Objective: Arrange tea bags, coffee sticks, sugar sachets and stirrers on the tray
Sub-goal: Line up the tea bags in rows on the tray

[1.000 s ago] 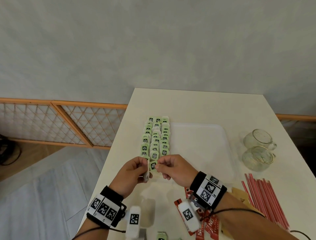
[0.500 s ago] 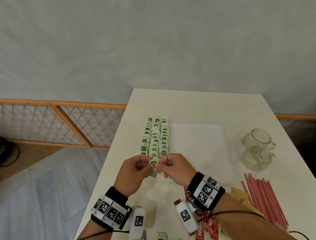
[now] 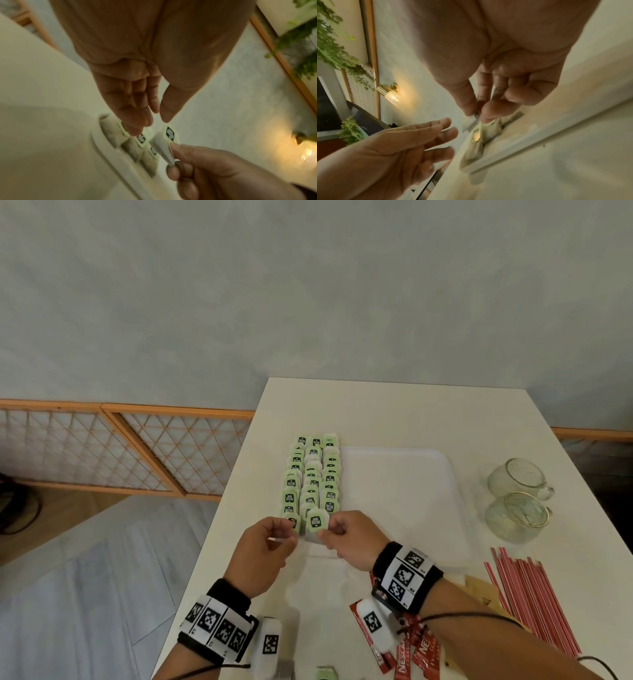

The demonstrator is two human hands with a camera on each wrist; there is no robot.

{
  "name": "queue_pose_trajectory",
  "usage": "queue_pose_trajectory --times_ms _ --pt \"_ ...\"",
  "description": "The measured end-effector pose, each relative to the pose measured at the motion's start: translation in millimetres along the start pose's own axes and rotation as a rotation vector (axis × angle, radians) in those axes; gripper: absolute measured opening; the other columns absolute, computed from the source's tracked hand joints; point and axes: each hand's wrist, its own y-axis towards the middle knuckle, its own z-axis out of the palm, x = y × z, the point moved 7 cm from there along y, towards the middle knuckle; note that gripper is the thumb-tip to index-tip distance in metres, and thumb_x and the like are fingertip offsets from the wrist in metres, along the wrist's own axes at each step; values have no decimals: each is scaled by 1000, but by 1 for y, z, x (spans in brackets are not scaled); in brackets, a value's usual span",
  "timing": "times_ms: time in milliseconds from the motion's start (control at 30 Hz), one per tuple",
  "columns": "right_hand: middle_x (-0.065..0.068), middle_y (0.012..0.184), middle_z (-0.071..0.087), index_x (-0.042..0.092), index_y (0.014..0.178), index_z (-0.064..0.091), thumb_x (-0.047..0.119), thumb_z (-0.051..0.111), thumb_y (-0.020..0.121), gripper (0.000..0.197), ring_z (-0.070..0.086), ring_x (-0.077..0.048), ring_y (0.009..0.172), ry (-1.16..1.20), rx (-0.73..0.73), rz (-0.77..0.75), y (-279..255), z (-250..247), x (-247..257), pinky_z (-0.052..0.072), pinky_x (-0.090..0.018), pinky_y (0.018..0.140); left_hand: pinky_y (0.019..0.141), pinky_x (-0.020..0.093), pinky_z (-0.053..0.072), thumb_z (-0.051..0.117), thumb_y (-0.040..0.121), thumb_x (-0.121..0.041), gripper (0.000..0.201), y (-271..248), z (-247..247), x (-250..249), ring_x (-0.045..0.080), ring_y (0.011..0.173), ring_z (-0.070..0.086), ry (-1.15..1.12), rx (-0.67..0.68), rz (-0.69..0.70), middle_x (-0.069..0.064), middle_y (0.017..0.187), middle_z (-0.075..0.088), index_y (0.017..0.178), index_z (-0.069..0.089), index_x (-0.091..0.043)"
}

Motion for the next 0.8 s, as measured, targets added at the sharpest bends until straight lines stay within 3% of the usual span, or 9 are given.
queue_pose_trajectory --times_ms 67,133,233,300,367,500,667,800 --pt "1 61 57 13 67 60 35 68 92 34 52 -14 57 -55 0 49 7 0 -7 47 -28 61 67 20 53 68 92 -13 16 3 -7 0 2 70 65 237 -35 89 -10 97 73 100 69 -26" --pt "-3 64 60 9 65 62 34 68 91 37 56 -16 61 -105 41 70 14 7 -9 50 -28 66 77 13 49 63 95 -16 21 4 -8 -3 1 82 63 471 -5 186 -17 106 67 110 69 -29" --pt "-10 77 73 12 57 62 34 69 88 39 72 -20 82 -156 69 76 22 18 -7 55 -28 77 94 18 46 55 97 -8 33 4 4 -6 7 106 59 700 112 316 -13 120 63 119 69 -28" --pt "-13 71 68 14 54 59 34 68 88 41 67 -26 69 -209 69 71 27 23 -3 56 -32 71 99 24 45 50 97 -6 39 2 12 -6 12 116 56 785 174 356 -11 128 62 122 69 -30" --pt "-8 62 62 13 55 59 34 67 89 41 60 -23 59 -267 73 71 32 26 1 58 -35 69 100 25 44 48 98 -9 39 0 16 -5 13 120 54 833 191 367 -10 133 60 125 68 -30" --pt "-2 66 67 10 74 66 39 65 88 32 69 -22 68 -343 48 96 40 27 1 60 -35 71 104 28 42 47 100 -15 39 -3 17 -6 16 124 53 896 180 350 -7 138 59 134 61 -27" --pt "-5 78 71 13 75 65 42 65 87 31 69 -26 74 -416 6 121 46 19 3 61 -37 73 104 33 43 50 99 -23 42 -4 17 -6 18 122 54 949 198 315 -5 133 63 140 55 -28" --pt "-2 74 66 16 74 59 42 61 90 31 65 -23 69 -435 19 102 40 14 9 52 -31 60 101 31 45 54 98 -24 41 -7 12 -15 17 116 58 848 236 283 -5 128 62 139 56 -27"
